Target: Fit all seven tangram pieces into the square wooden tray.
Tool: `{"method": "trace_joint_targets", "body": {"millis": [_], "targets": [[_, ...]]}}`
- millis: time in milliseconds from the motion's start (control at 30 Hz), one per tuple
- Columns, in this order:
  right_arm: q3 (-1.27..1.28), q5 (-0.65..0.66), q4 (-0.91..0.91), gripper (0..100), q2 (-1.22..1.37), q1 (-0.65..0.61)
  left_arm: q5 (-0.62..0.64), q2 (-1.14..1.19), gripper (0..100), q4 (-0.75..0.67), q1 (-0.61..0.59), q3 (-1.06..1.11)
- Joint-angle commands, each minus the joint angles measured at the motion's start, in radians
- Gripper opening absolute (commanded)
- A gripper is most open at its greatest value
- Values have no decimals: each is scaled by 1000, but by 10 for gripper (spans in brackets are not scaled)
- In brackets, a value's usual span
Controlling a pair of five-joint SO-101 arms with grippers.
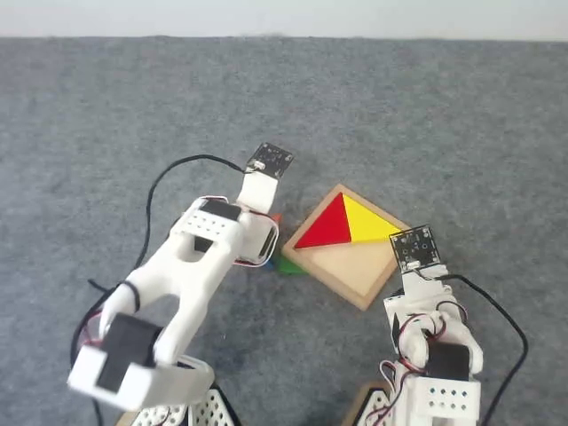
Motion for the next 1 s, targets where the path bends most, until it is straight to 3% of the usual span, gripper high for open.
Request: {"method": "trace_joint_targets", "body": {"millis": [0, 167, 400, 567, 967], "targets": [[18, -2, 13, 8, -19, -5, -40, -161, 101, -21, 11, 42], [18, -2, 13, 8, -19, -5, -112, -344, 101, -20, 25, 124], [18, -2, 13, 8, -19, -5, -305, -407, 101, -18, 238, 153], [18, -2, 13, 8, -19, -5, -480, -318, 101, 11, 373, 68], [18, -2, 13, 8, -19, -5, -582, 95, 113, 12, 414, -226]]}}
